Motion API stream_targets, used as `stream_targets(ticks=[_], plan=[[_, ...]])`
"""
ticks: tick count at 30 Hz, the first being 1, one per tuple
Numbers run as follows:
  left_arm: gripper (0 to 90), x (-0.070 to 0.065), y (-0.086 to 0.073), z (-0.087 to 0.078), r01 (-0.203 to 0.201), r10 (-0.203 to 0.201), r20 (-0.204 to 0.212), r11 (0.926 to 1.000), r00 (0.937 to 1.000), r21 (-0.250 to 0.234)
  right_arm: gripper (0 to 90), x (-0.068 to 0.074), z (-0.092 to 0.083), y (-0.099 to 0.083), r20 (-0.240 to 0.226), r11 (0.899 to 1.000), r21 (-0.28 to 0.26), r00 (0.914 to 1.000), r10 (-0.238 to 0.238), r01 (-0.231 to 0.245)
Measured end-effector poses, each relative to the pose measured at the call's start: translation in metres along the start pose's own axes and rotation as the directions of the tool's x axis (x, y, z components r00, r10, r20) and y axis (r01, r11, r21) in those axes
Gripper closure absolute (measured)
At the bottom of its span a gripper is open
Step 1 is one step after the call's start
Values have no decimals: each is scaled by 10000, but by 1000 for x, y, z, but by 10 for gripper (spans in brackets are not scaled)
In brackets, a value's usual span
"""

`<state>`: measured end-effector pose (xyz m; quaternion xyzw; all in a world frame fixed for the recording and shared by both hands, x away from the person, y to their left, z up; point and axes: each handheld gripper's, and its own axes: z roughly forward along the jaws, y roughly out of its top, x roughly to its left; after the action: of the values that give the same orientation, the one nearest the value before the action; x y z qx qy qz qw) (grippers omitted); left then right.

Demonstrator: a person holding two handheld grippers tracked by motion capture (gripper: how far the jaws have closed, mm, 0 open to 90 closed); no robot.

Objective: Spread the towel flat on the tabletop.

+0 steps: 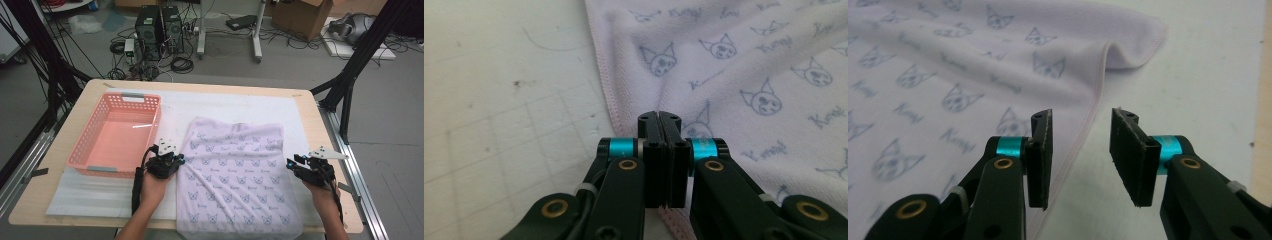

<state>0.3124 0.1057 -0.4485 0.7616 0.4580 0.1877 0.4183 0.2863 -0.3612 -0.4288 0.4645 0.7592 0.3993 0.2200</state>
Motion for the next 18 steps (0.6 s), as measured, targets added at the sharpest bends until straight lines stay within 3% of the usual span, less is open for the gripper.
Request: stream_targets(ticks=[3,5,6,7,13,15,17,18], plan=[[876,2,-3,-4,338,-341,-68,9988,9994,-346,567,5,-5,-7,-444,9999,150,9990,75,-69],[642,6,-6,-7,988,-980,489,9950,9940,-145,538,10,-9,-12,-788,9991,404,9967,174,-142],[590,6,-10,-12,1188,-1184,822,9929,9896,-2,538,14,-10,-16,-925,9986,509,9955,208,-162],[553,6,-13,-16,1228,-1218,976,9924,9877,-42,539,17,-12,-20,-1004,9980,618,9948,191,-130],[535,-6,-27,-27,1160,-1164,1871,9932,9754,132,566,28,-10,-28,-1034,9931,1170,9945,159,-37],[520,-10,-29,-30,938,-923,2101,9956,9733,28,619,30,-11,-30,-721,9928,1191,9974,-34,119],[533,-12,-32,-32,1062,-1069,2390,9942,9651,161,703,30,-13,-31,-488,9912,1271,9983,-308,368],[534,-14,-33,-33,887,-882,2353,9960,9679,86,745,29,-14,-31,-571,9914,1293,9983,-119,192]])
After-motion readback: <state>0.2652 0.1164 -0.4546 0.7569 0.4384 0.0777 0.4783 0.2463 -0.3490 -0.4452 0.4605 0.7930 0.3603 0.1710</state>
